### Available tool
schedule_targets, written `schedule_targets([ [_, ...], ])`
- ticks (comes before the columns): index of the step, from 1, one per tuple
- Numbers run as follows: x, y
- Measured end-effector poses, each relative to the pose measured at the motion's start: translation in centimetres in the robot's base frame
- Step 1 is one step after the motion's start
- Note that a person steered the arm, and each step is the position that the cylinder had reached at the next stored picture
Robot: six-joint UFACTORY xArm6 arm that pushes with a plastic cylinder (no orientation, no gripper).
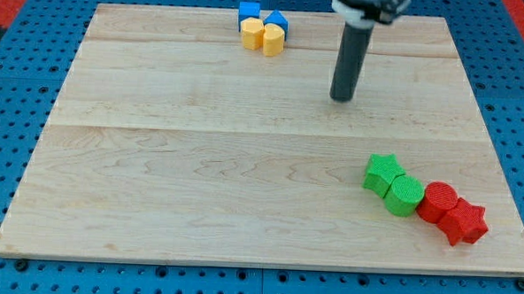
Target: Slide the cube into the hexagon
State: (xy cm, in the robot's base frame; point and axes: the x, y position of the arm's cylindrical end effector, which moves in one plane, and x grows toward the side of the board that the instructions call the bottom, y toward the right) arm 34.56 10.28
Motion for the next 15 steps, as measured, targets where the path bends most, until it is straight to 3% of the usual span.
schedule_targets([
  [1,-7.2,-0.3],
  [3,-15.3,-5.1],
  [5,-15.2,-16.5],
  [8,-13.8,-25.6],
  [11,-8.1,-17.0],
  [12,-11.4,-22.4],
  [15,-13.6,-20.9],
])
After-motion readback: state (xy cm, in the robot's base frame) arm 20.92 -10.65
